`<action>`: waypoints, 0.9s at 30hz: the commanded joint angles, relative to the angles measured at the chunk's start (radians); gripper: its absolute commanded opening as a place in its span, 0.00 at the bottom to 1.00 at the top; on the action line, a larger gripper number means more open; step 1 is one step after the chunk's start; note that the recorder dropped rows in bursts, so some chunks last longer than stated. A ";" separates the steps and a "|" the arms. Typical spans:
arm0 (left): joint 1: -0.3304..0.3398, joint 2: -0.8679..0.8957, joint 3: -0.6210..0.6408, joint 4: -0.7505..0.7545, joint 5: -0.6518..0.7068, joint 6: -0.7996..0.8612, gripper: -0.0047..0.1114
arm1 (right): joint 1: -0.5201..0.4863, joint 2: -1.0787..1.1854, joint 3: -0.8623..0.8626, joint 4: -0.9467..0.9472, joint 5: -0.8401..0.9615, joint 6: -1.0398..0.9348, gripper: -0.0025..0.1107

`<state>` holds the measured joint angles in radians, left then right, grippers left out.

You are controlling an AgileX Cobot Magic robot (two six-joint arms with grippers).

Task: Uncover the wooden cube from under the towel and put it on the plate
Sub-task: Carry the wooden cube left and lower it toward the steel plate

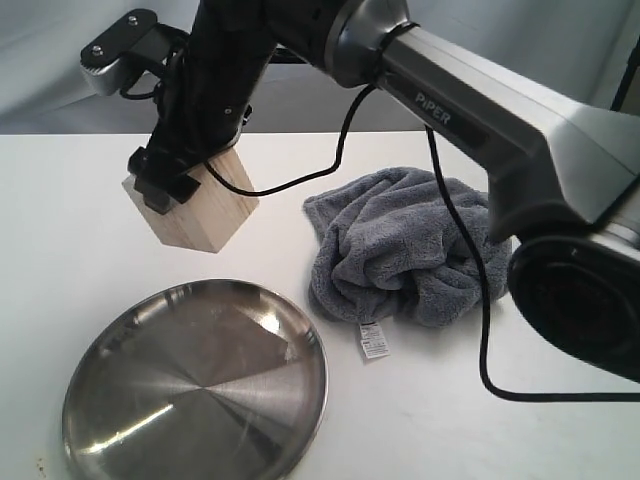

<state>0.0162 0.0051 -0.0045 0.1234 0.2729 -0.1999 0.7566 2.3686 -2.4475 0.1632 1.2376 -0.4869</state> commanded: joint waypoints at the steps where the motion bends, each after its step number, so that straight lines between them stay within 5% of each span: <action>1: 0.002 -0.005 0.005 -0.008 -0.007 -0.005 0.06 | -0.002 -0.059 0.100 0.030 -0.016 -0.014 0.02; 27: 0.002 -0.005 0.005 -0.008 -0.007 -0.005 0.06 | 0.003 -0.107 0.418 0.209 -0.016 -0.066 0.02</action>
<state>0.0162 0.0051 -0.0045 0.1234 0.2729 -0.1999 0.7579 2.2800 -2.0421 0.3423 1.2322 -0.5394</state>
